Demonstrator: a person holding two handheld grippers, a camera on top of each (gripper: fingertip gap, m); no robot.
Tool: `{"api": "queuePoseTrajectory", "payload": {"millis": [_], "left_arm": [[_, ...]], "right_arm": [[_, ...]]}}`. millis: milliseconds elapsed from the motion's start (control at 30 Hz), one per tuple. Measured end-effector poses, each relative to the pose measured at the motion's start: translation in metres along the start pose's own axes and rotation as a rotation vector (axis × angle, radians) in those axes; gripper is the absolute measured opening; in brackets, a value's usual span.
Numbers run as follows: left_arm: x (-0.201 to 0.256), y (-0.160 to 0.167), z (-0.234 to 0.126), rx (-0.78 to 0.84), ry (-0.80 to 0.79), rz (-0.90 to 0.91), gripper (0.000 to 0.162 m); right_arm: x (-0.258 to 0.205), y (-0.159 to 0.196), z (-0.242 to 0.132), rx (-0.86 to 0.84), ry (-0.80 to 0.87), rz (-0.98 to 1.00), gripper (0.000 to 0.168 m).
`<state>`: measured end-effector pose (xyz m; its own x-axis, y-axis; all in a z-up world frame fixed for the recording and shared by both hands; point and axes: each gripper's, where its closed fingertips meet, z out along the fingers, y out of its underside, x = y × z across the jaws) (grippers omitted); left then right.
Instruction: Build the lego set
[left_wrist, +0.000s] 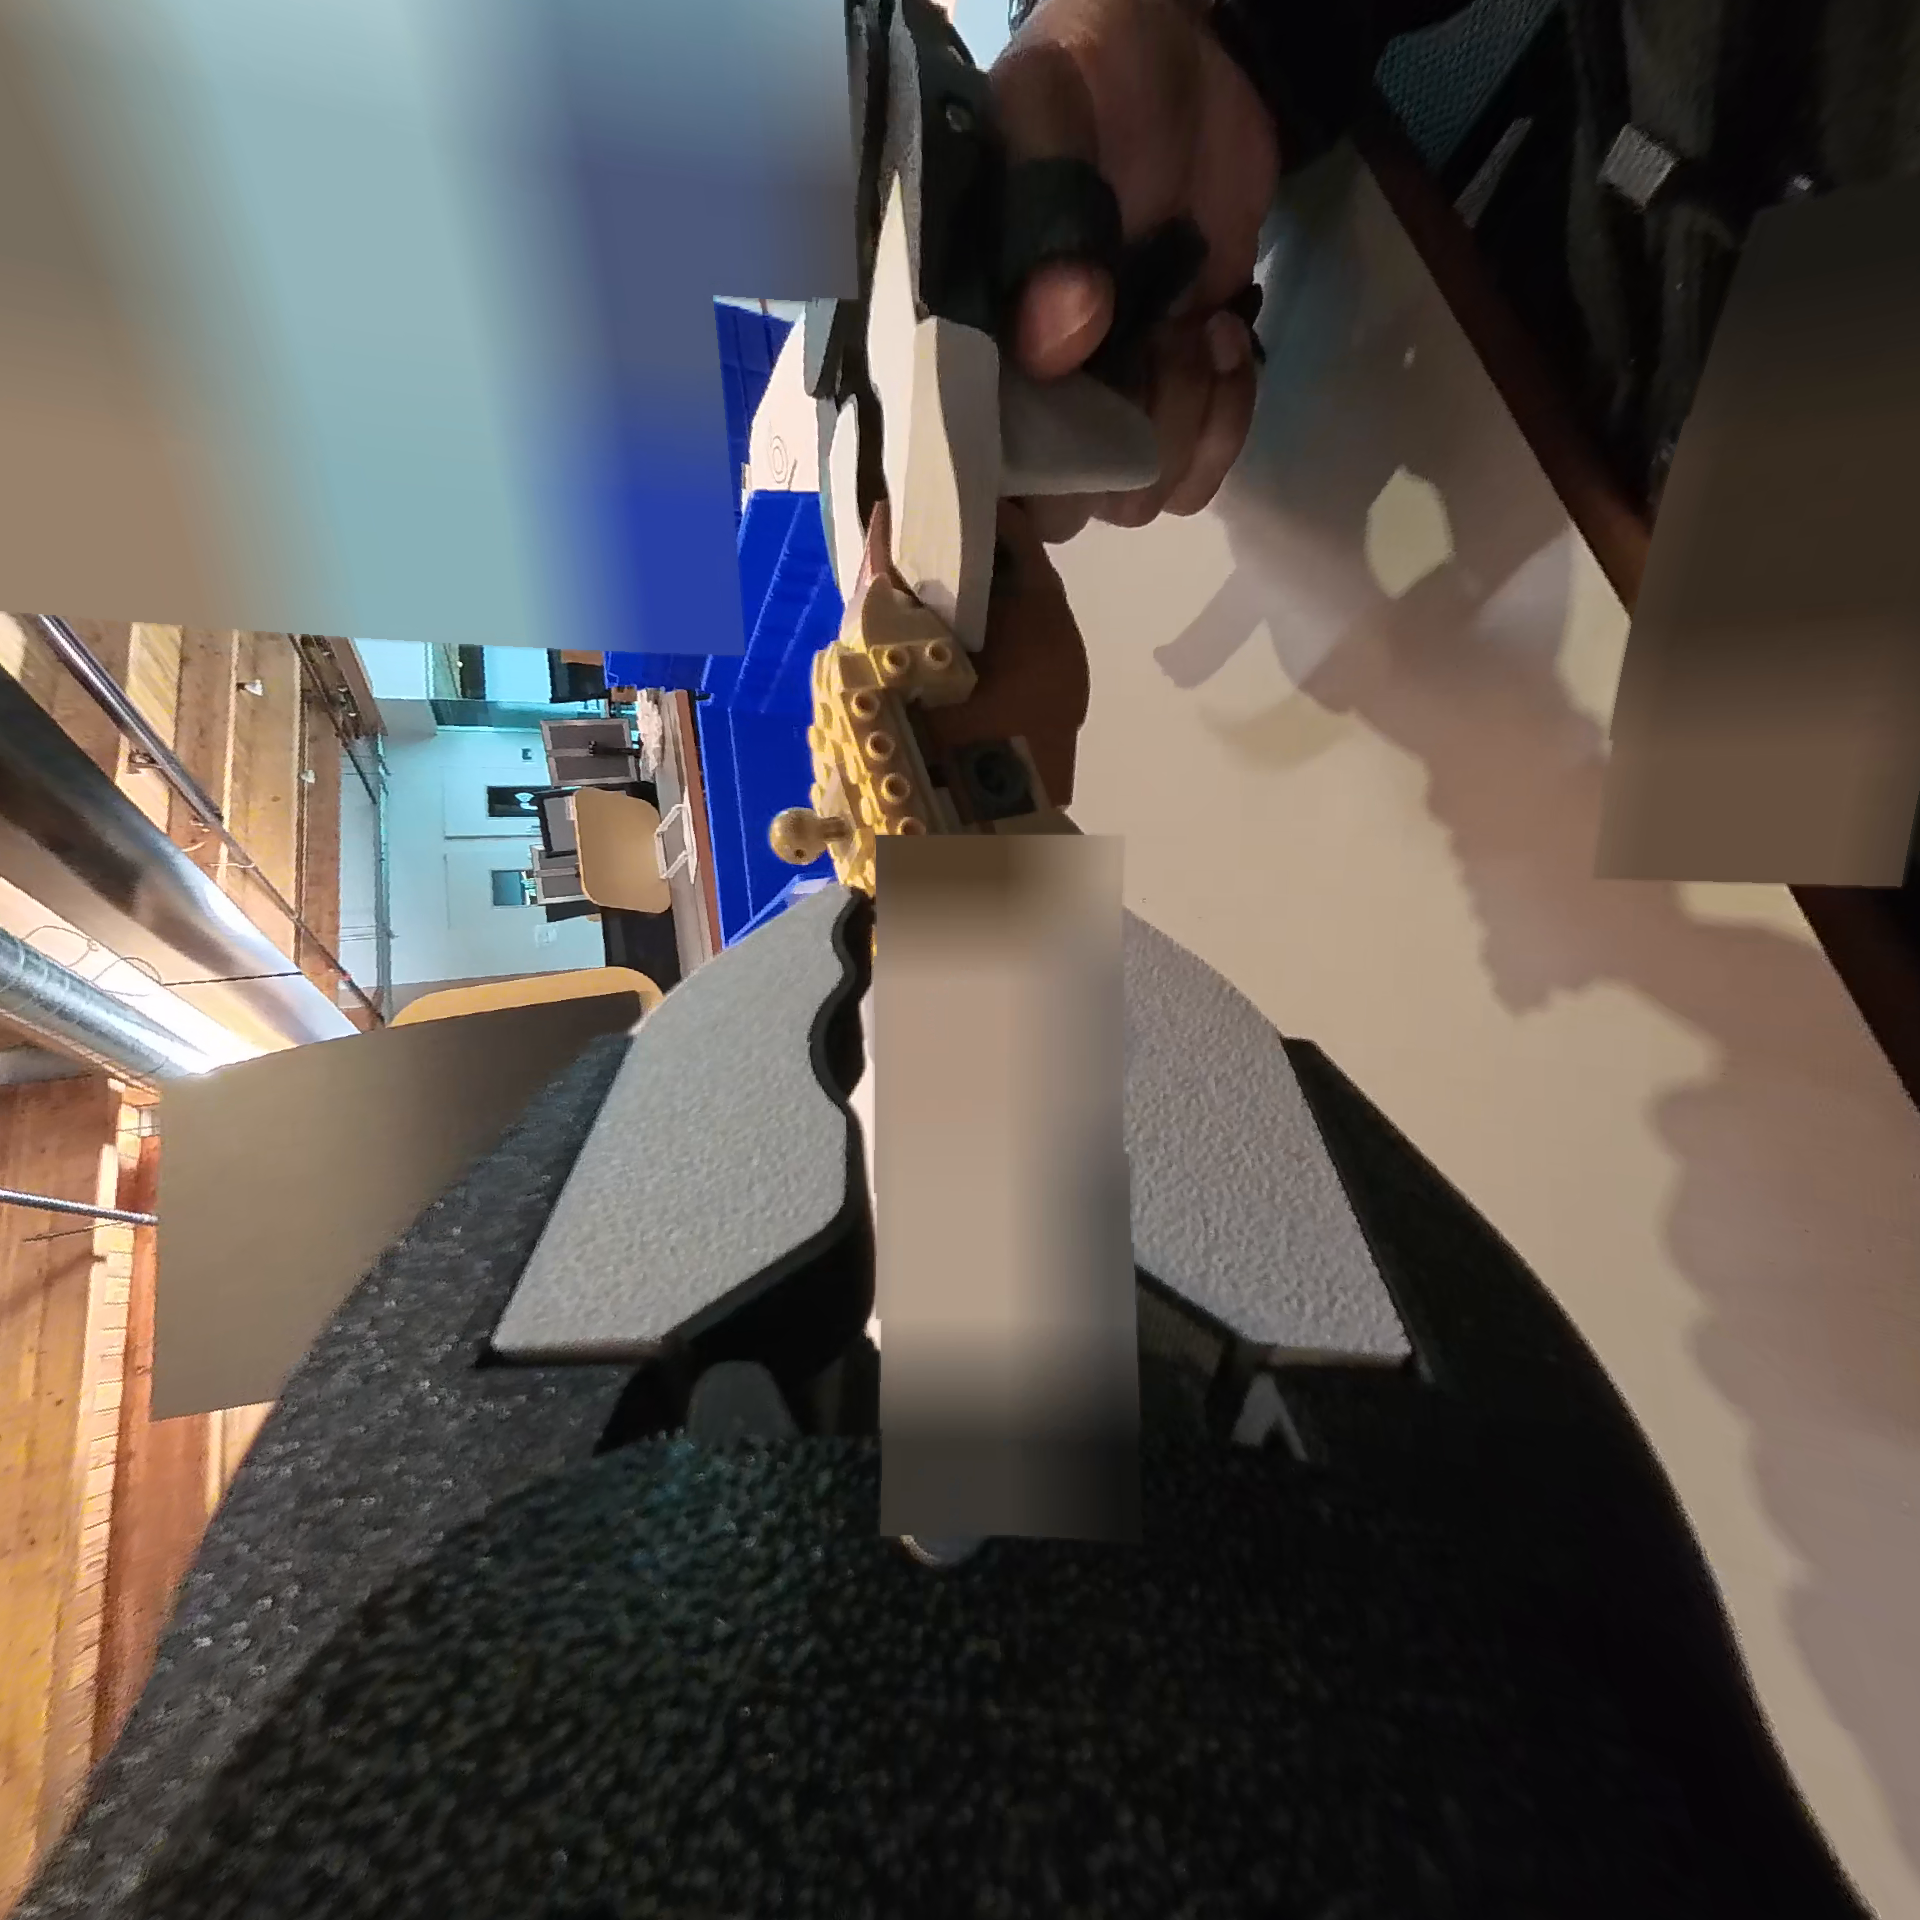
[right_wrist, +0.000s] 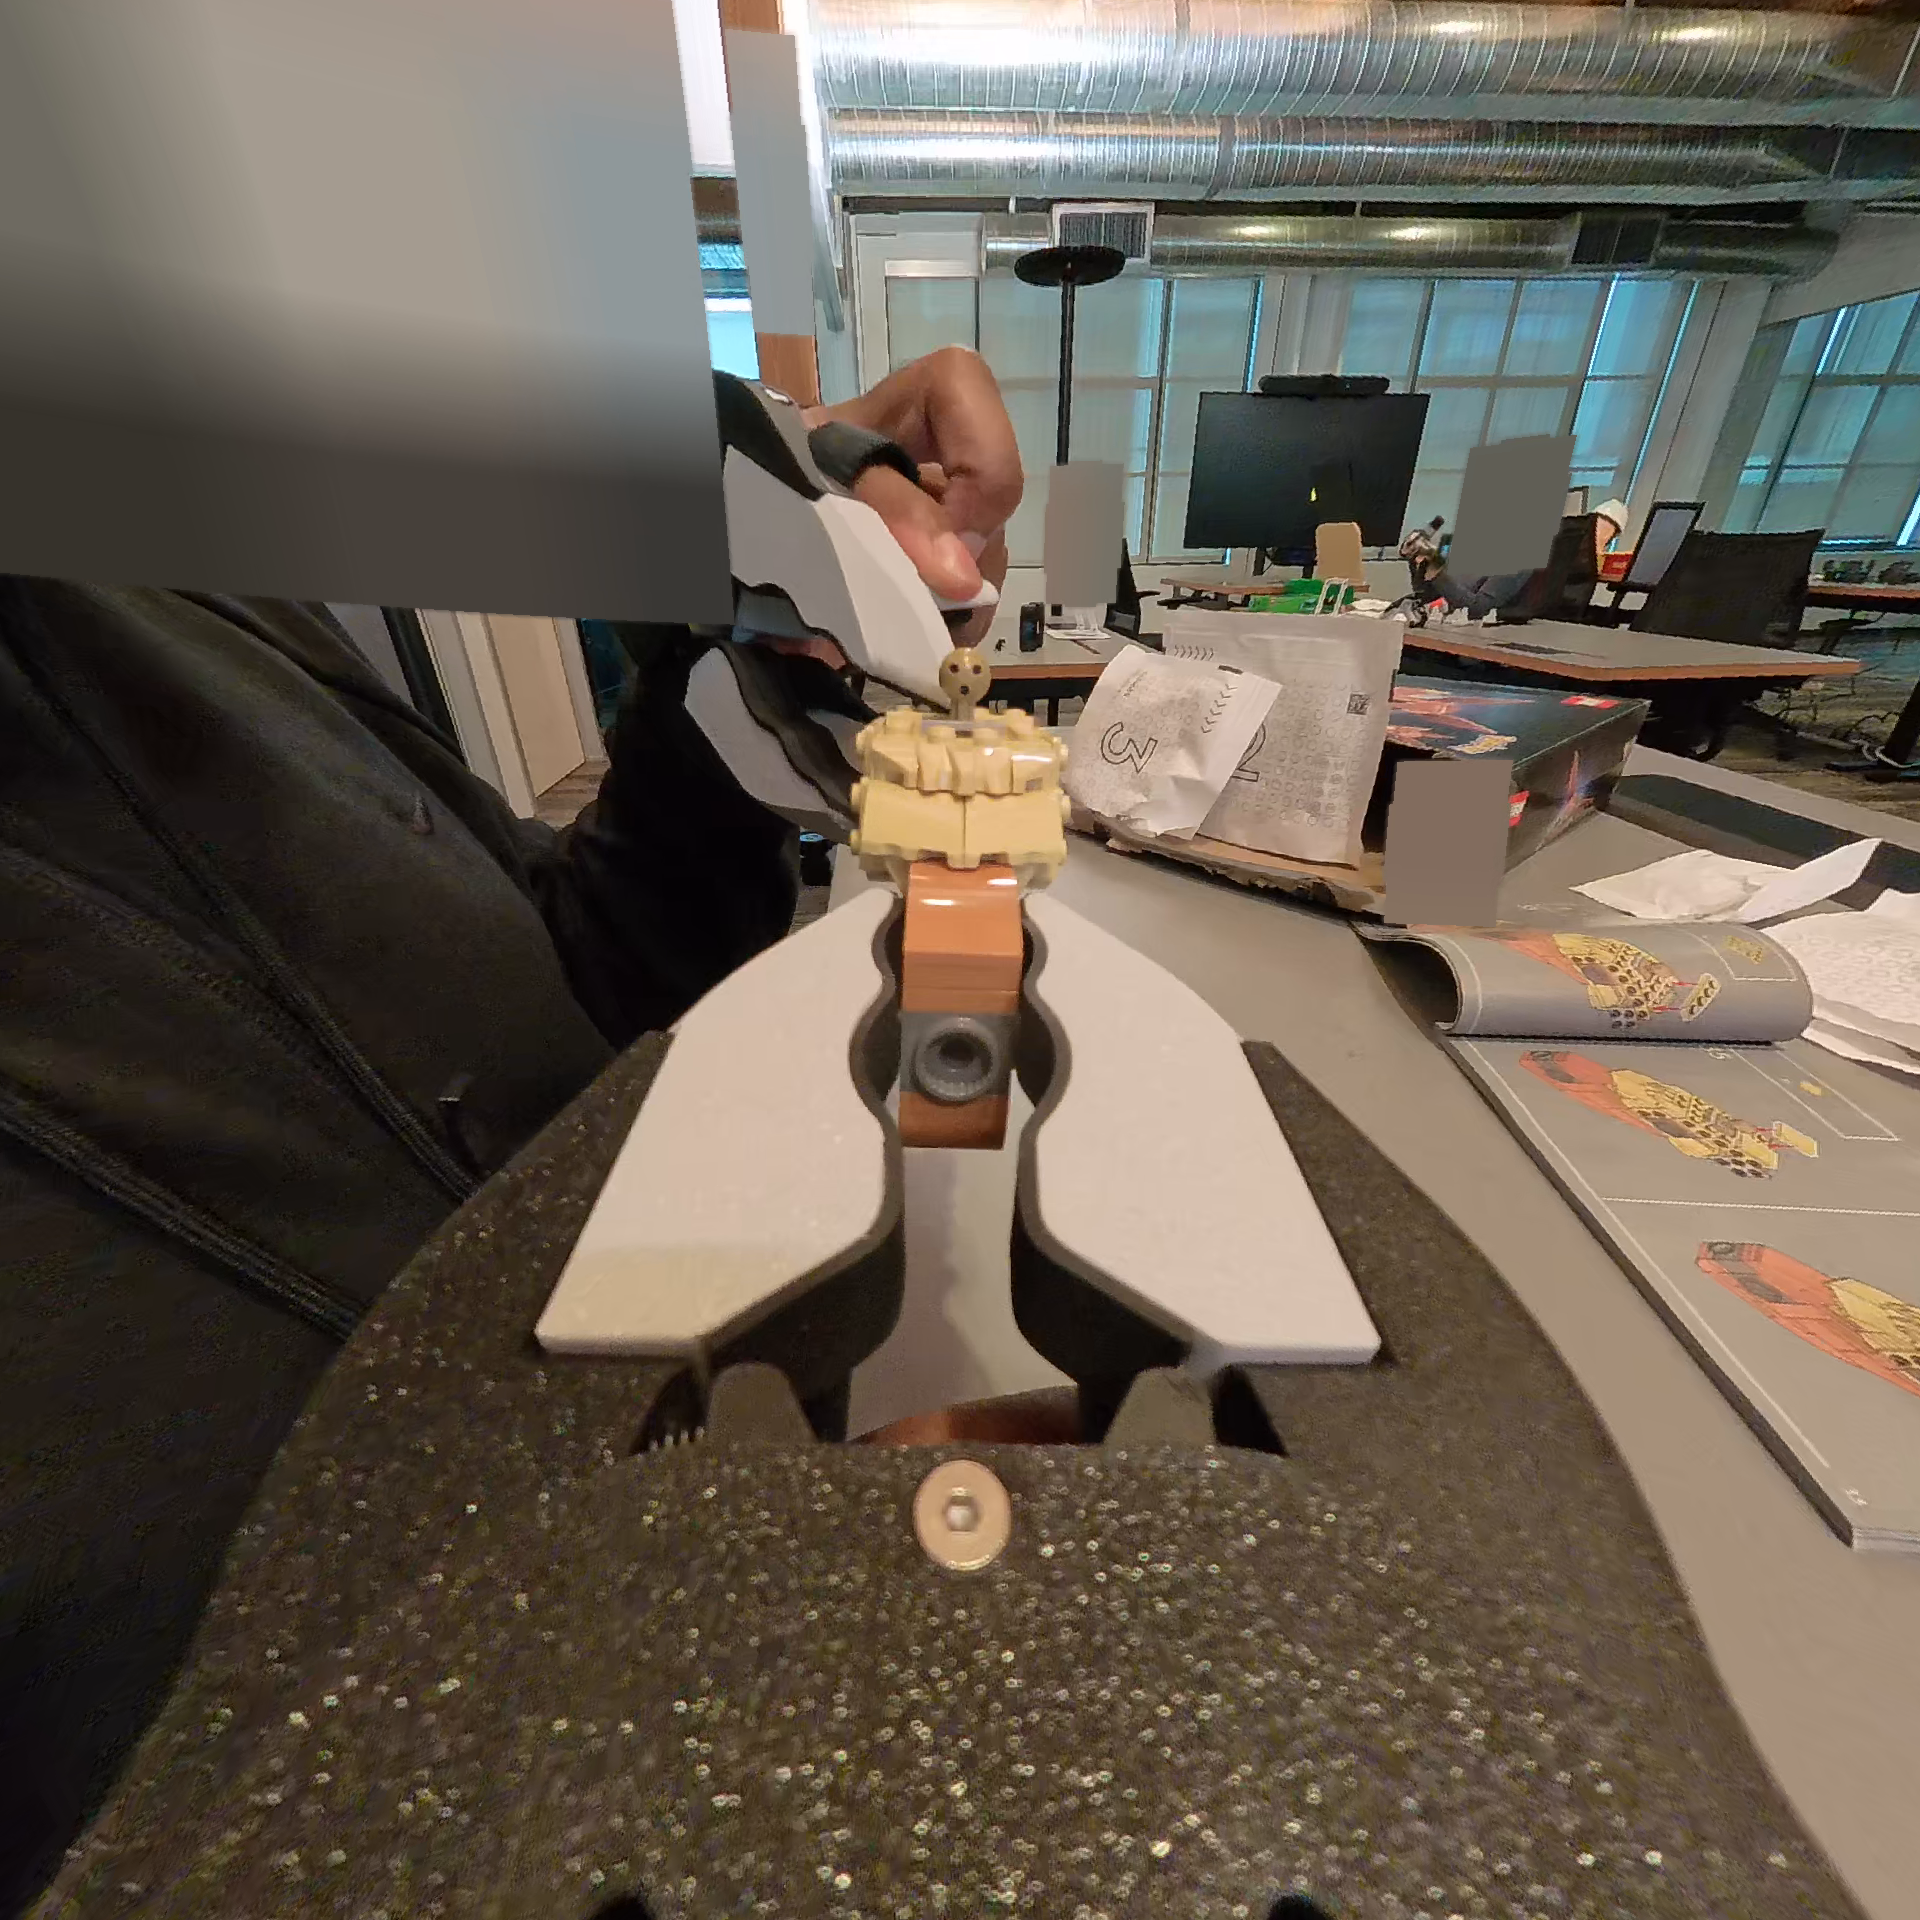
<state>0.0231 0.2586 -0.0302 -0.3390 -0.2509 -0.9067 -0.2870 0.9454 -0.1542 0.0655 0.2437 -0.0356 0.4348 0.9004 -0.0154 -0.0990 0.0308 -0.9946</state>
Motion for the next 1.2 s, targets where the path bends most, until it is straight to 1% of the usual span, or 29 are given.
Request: {"api": "queuePoseTrajectory", "payload": {"millis": [200,333,433,567,667,767,1200], "left_arm": [[-0.007,-0.003,0.001,0.056,-0.049,-0.021,0.034],[-0.011,-0.005,-0.002,0.117,-0.068,-0.068,0.040],[-0.012,-0.006,-0.004,0.162,-0.066,-0.098,0.041],[-0.008,-0.005,-0.001,0.147,-0.052,-0.089,0.047],[-0.007,-0.003,0.002,0.129,-0.050,-0.067,0.047],[-0.003,-0.004,0.003,0.122,-0.032,-0.051,0.041],[0.001,-0.004,0.000,0.054,-0.001,0.002,0.035]], "right_arm": [[0.001,-0.005,-0.002,0.029,0.004,0.009,0.017],[0.001,-0.007,-0.003,0.042,0.001,0.016,0.017],[0.001,-0.007,-0.003,0.043,-0.004,0.017,0.017],[0.000,-0.006,-0.002,0.037,-0.011,0.018,0.017],[-0.002,-0.004,-0.001,0.027,-0.019,0.011,0.017],[-0.003,-0.004,-0.001,0.028,-0.020,0.009,0.017],[-0.005,-0.002,0.001,0.013,-0.029,0.002,0.018]]}}
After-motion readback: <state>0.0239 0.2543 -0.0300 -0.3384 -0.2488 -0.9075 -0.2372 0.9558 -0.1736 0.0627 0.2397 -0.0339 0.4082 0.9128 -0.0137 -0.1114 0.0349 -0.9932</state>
